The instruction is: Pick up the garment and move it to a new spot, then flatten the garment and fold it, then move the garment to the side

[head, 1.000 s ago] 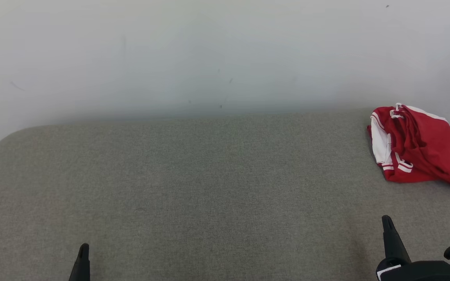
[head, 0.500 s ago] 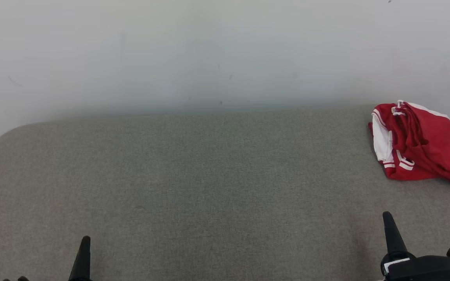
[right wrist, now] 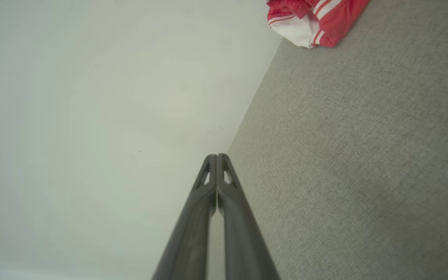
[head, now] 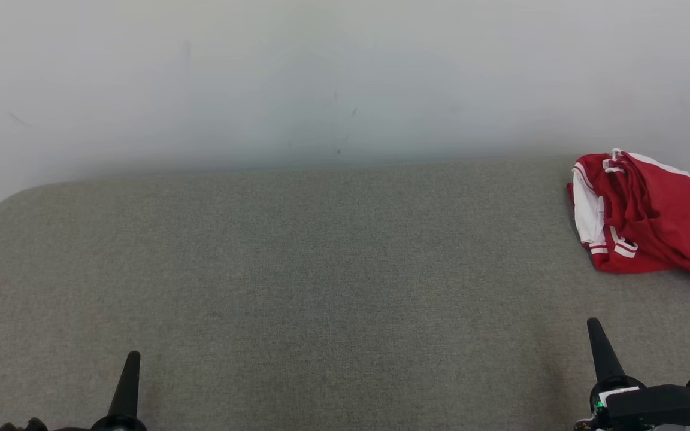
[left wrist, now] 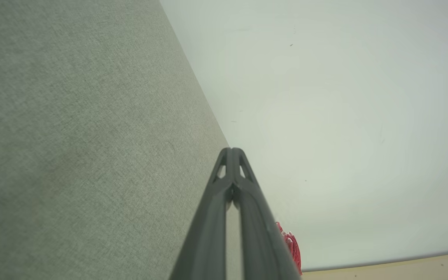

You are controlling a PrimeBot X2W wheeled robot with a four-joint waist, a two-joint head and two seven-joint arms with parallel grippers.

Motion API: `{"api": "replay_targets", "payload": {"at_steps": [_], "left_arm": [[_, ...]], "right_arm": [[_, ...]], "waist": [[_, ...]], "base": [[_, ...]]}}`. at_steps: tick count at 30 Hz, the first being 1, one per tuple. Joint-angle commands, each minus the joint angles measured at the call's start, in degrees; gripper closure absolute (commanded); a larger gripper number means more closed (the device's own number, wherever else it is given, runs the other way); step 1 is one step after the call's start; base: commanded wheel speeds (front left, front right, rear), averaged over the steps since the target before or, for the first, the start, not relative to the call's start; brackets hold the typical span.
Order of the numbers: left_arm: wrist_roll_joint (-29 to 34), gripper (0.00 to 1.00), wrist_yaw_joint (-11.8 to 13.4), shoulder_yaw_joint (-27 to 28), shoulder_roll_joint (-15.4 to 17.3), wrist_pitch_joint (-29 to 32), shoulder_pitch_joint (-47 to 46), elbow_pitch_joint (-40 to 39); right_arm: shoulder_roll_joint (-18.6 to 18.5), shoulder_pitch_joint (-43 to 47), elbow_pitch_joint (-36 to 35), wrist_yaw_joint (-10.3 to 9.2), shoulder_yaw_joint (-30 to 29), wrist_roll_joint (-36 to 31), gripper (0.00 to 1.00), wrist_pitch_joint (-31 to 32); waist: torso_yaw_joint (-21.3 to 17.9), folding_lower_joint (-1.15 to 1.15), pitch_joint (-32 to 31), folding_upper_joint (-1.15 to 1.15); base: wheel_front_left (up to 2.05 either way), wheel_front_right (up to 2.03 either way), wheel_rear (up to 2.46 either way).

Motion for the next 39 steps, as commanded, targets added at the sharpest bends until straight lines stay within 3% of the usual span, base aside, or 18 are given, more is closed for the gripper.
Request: {"api": "replay_targets", "payload": {"at_steps": [1, 39], "left_arm": [[-1.5, 1.00, -0.2, 0.3, 0.1, 0.4, -1.3, -0.2], [-17.4, 1.00, -0.2, 0.8, -0.6, 4.8, -4.1, 0.3]], "right_arm": [[0.1, -1.2, -0.3, -0.09, -0.3, 1.6, 1.00, 0.4], [0.5, -3.3, 1.0, -0.12, -1.7, 19.1, 1.00, 4.2]], "waist": [[0.0, 0.01, 0.1, 0.00], [0.0, 0.01, 2.1, 0.00]], "base": [[0.00, 0.00, 0.00], [0.00, 0.00, 0.00]]}}
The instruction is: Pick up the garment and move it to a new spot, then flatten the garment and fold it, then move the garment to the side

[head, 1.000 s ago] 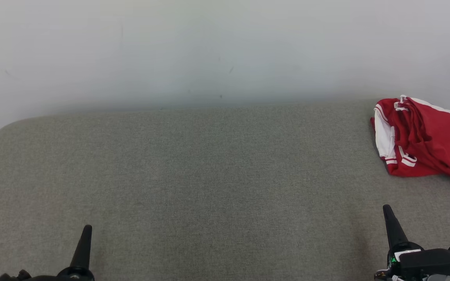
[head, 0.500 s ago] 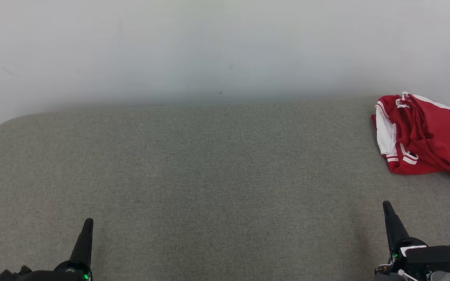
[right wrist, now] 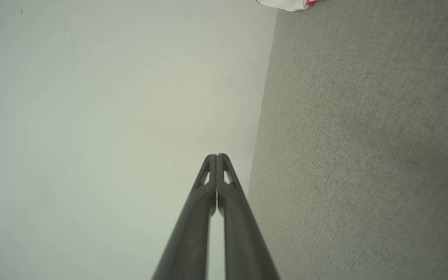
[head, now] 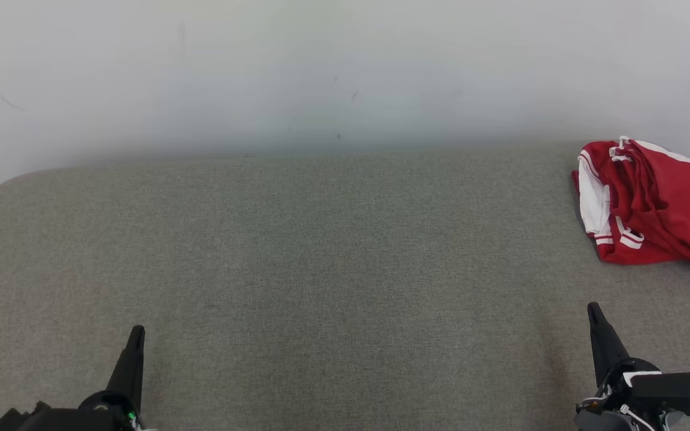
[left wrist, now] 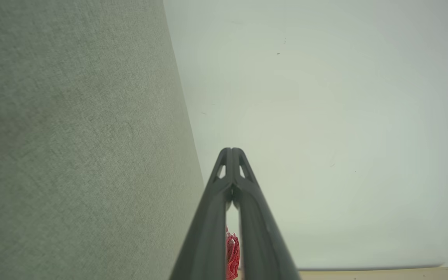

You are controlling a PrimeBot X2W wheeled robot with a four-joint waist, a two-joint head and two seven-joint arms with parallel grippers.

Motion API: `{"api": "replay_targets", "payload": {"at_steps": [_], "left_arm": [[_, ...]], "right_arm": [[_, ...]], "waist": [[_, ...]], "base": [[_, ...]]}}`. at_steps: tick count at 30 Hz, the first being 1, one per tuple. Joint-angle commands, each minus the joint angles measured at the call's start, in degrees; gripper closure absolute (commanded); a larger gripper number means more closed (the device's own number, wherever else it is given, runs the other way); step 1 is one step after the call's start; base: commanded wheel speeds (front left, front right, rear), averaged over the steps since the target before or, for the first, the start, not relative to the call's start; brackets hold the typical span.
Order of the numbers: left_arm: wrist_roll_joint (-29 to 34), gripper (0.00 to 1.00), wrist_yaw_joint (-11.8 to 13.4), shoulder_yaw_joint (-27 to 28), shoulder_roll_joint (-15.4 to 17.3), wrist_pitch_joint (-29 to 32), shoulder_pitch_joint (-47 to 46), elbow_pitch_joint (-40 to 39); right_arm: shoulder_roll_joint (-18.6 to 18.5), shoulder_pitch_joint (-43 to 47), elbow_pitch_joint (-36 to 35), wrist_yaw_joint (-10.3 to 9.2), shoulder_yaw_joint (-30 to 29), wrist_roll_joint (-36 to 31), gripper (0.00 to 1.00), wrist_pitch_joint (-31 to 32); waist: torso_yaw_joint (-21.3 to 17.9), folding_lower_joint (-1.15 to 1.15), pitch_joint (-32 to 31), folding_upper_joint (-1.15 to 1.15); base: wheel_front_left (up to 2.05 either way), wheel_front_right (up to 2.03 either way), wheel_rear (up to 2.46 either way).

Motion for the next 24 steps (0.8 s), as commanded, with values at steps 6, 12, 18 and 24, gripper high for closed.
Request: {"api": "replay_targets", "payload": {"at_steps": [6, 12, 18, 24], "left_arm": [[-2.9, 1.00, -0.2, 0.3, -0.1, 0.9, -1.2, 0.1], [-4.0, 1.00, -0.2, 0.3, -0.2, 1.2, -1.3, 0.2], [-4.0, 1.00, -0.2, 0.3, -0.2, 1.2, -1.3, 0.2], [-4.0, 1.00, -0.2, 0.3, -0.2, 1.2, -1.3, 0.2]], "right_arm": [[0.2, -0.8, 0.1, -0.11, -0.4, 3.1, 1.00, 0.8], [0.2, -1.0, 0.2, -0.12, -0.5, 4.3, 1.00, 1.1], [0.2, -1.0, 0.2, -0.12, -0.5, 4.3, 1.00, 1.1], [0.2, -1.0, 0.2, -0.12, -0.5, 4.3, 1.00, 1.1]], "waist": [[0.0, 0.00, 0.3, 0.00], [0.0, 0.00, 0.5, 0.00], [0.0, 0.00, 0.5, 0.00], [0.0, 0.00, 0.5, 0.00]], "base": [[0.00, 0.00, 0.00], [0.00, 0.00, 0.00], [0.00, 0.00, 0.00], [0.00, 0.00, 0.00]]}}
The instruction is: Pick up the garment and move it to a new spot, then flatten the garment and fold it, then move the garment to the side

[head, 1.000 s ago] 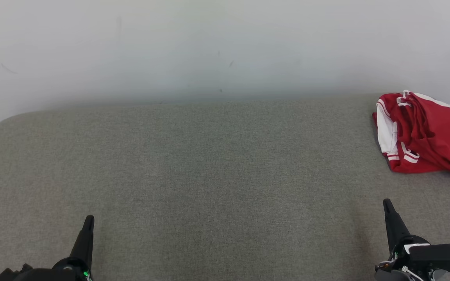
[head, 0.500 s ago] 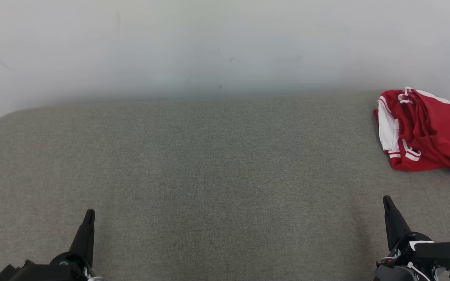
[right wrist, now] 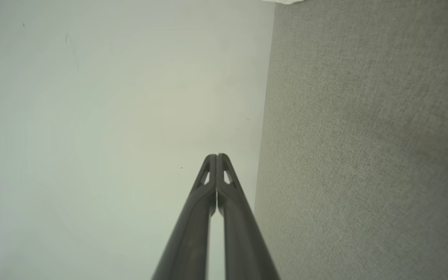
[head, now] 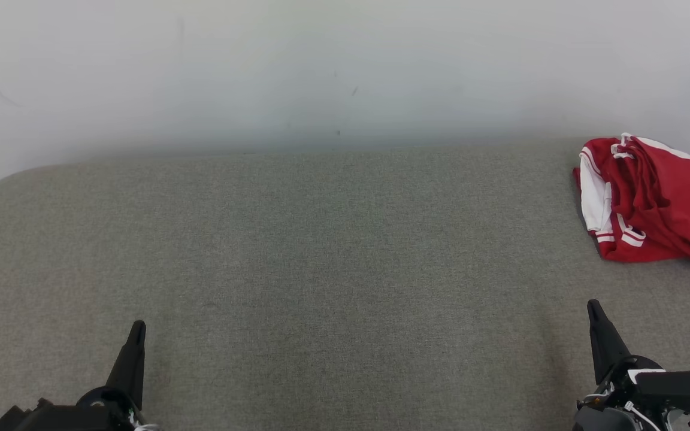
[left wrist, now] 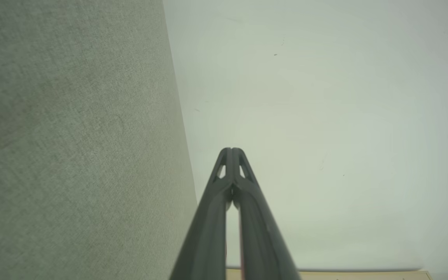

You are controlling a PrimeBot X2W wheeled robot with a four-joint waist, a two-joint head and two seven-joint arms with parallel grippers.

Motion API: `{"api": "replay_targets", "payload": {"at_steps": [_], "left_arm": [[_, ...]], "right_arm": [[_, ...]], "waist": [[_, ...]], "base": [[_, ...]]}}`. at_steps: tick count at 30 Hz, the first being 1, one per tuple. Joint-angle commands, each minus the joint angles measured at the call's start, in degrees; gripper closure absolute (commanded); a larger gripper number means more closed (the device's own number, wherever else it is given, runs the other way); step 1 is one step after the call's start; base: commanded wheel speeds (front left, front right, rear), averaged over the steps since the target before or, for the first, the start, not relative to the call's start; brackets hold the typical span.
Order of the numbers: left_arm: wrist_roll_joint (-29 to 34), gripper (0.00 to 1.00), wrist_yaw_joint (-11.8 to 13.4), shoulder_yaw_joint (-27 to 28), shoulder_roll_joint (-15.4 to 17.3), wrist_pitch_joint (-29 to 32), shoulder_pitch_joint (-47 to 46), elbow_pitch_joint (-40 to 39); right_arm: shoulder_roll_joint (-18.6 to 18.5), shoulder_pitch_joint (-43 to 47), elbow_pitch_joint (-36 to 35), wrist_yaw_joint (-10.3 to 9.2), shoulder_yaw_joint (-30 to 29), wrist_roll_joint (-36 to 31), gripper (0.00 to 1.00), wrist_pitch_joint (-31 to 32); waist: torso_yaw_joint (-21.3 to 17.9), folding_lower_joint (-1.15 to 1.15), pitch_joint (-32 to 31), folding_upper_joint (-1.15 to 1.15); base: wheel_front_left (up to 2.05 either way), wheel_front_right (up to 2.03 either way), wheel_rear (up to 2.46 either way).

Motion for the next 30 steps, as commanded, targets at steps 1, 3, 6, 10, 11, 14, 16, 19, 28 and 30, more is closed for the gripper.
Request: {"api": "replay_targets", "payload": {"at_steps": [1, 3, 6, 10, 11, 14, 16, 19, 28, 30], "left_arm": [[-0.2, 1.00, -0.1, 0.2, 0.0, 0.2, -0.7, 0.1], [-0.2, 1.00, -0.1, 0.2, 0.0, 0.2, -0.7, 0.1], [-0.2, 1.00, -0.1, 0.2, 0.0, 0.2, -0.7, 0.1], [-0.2, 1.00, -0.1, 0.2, 0.0, 0.2, -0.7, 0.1], [-0.2, 1.00, -0.1, 0.2, 0.0, 0.2, -0.7, 0.1], [-0.2, 1.00, -0.1, 0.2, 0.0, 0.2, -0.7, 0.1], [-0.2, 1.00, -0.1, 0.2, 0.0, 0.2, -0.7, 0.1], [-0.2, 1.00, -0.1, 0.2, -0.1, 0.2, -0.7, 0.1], [-0.2, 1.00, -0.1, 0.2, -0.1, 0.2, -0.7, 0.1], [-0.2, 1.00, -0.1, 0.1, -0.1, 0.2, -0.7, 0.1]], "right_arm": [[0.1, -0.4, 0.0, -0.12, -0.1, 0.1, 1.00, 0.2], [0.1, -0.4, 0.0, -0.12, -0.1, 0.1, 1.00, 0.2], [0.1, -0.4, 0.0, -0.12, -0.1, 0.1, 1.00, 0.1], [0.1, -0.4, 0.0, -0.12, -0.1, 0.1, 1.00, 0.1], [0.1, -0.4, 0.0, -0.12, -0.1, 0.1, 1.00, 0.1], [0.1, -0.4, 0.0, -0.12, -0.1, 0.1, 1.00, 0.1], [0.1, -0.4, 0.0, -0.12, -0.1, 0.1, 1.00, 0.1], [0.1, -0.4, 0.0, -0.12, -0.1, 0.1, 1.00, 0.1], [0.1, -0.4, 0.0, -0.12, -0.1, 0.1, 1.00, 0.1], [0.1, -0.4, 0.0, -0.12, -0.1, 0.1, 1.00, 0.1]], "waist": [[0.0, 0.00, 0.0, 0.00], [0.0, 0.00, 0.0, 0.00], [0.0, 0.00, 0.0, 0.00], [0.0, 0.00, 0.0, 0.00], [0.0, 0.00, 0.0, 0.00], [0.0, 0.00, 0.0, 0.00], [0.0, 0.00, 0.0, 0.00], [0.0, 0.00, 0.0, 0.00], [0.0, 0.00, 0.0, 0.00], [0.0, 0.00, 0.0, 0.00]], "base": [[0.00, 0.00, 0.00], [0.00, 0.00, 0.00], [0.00, 0.00, 0.00], [0.00, 0.00, 0.00], [0.00, 0.00, 0.00], [0.00, 0.00, 0.00], [0.00, 0.00, 0.00], [0.00, 0.00, 0.00], [0.00, 0.00, 0.00], [0.00, 0.00, 0.00]]}}
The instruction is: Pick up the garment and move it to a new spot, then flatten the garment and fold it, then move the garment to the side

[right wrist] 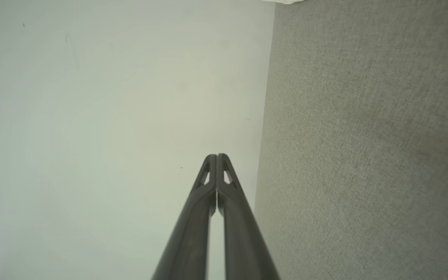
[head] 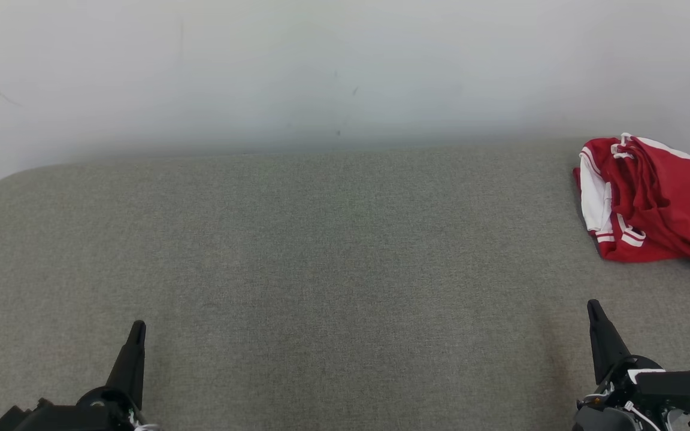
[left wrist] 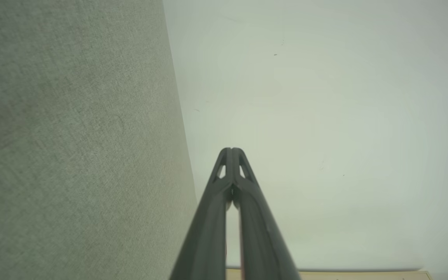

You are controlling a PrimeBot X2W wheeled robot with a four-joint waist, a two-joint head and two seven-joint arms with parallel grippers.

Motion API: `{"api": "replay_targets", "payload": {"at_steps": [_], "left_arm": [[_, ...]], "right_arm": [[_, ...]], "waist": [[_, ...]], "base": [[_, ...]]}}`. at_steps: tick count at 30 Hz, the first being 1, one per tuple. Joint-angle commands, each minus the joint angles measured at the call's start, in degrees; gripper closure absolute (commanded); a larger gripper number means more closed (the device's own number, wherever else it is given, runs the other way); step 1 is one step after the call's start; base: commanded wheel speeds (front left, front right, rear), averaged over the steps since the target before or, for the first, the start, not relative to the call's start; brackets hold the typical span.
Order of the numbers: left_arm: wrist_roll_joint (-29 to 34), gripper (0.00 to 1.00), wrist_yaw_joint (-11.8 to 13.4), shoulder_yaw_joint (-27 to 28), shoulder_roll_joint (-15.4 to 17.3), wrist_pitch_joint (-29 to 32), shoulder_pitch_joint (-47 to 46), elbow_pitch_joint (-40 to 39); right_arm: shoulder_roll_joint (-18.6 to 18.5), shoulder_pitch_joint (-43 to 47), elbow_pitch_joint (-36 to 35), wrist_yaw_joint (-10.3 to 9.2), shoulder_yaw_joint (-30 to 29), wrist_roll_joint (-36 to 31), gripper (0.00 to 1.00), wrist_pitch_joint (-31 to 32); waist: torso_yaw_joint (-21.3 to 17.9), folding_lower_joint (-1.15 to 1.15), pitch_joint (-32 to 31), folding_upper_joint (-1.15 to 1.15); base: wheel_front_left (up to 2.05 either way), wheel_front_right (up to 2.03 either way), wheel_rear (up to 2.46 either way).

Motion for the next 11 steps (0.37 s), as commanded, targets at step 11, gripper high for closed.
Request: {"api": "replay_targets", "payload": {"at_steps": [11], "left_arm": [[-0.2, 1.00, -0.1, 0.1, -0.1, 0.2, -0.7, 0.1]], "right_arm": [[0.1, -0.4, 0.0, -0.12, -0.1, 0.1, 1.00, 0.1]], "waist": [[0.0, 0.00, 0.0, 0.00]], "base": [[0.00, 0.00, 0.00]]}}
